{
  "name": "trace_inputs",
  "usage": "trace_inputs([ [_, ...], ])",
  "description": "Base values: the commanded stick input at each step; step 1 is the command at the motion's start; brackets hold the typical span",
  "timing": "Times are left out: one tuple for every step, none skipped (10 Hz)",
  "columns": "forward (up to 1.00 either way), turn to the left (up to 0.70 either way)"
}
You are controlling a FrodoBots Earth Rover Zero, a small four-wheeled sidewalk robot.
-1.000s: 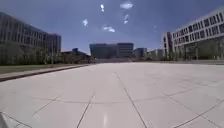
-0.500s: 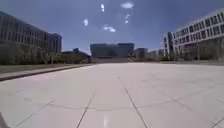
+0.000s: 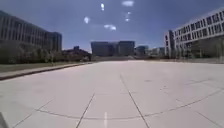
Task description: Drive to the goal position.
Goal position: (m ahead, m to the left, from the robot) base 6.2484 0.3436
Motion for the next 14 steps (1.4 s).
trace_inputs([
  [0.5,0.0],
  [0.5,0.0],
  [0.5,0.0],
  [0.5,0.0],
  [0.5,0.0],
  [0.5,0.0],
  [0.5,0.0],
  [0.5,0.0],
  [0.5,0.0],
  [0.5,0.0],
  [0.5,0.0],
  [0.5,0.0],
  [0.5,0.0],
  [0.5,0.0],
])
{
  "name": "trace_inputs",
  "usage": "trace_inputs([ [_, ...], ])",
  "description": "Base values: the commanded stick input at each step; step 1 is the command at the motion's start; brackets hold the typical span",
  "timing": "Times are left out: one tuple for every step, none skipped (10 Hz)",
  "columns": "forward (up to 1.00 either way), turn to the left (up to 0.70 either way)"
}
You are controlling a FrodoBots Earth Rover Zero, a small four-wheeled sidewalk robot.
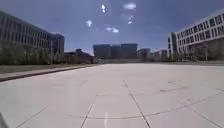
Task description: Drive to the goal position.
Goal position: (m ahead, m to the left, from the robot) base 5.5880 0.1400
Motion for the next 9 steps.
trace_inputs([
  [0.5,0.0],
  [0.5,0.0],
  [0.5,0.0],
  [0.5,0.0],
  [0.5,0.0],
  [0.5,0.0],
  [0.5,0.0],
  [0.5,0.0],
  [0.5,0.0],
])
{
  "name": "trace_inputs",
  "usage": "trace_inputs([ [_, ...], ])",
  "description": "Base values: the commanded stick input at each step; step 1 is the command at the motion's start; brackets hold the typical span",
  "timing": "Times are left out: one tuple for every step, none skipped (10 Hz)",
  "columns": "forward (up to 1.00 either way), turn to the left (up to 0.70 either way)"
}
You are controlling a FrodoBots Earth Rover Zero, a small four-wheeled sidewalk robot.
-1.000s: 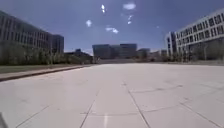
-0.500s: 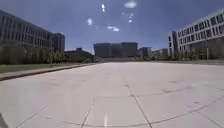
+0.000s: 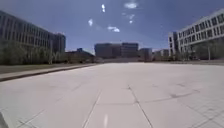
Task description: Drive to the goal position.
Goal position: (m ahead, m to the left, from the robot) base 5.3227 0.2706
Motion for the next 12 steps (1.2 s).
trace_inputs([
  [0.5,0.0],
  [0.5,-0.5],
  [0.5,-0.5],
  [0.5,-0.5],
  [0.5,-0.35],
  [0.5,0.0],
  [0.5,0.0],
  [0.5,0.0],
  [0.5,0.0],
  [0.5,0.0],
  [0.5,0.0],
  [0.5,0.0],
])
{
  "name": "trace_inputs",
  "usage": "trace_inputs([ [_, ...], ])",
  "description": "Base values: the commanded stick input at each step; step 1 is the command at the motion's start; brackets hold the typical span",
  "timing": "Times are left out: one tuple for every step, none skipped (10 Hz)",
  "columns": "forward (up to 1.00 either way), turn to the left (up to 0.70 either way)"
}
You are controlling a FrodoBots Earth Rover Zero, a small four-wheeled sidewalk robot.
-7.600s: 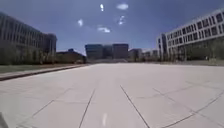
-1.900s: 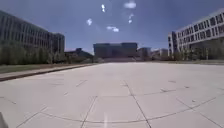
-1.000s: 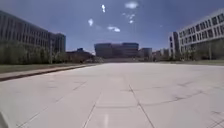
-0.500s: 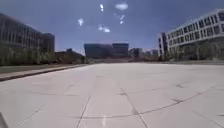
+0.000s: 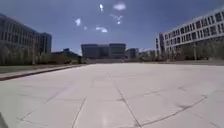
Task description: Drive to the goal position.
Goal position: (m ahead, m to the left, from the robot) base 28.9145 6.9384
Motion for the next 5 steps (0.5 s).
trace_inputs([
  [0.5,0.0],
  [0.5,0.0],
  [0.5,0.0],
  [0.5,0.0],
  [0.5,0.0],
])
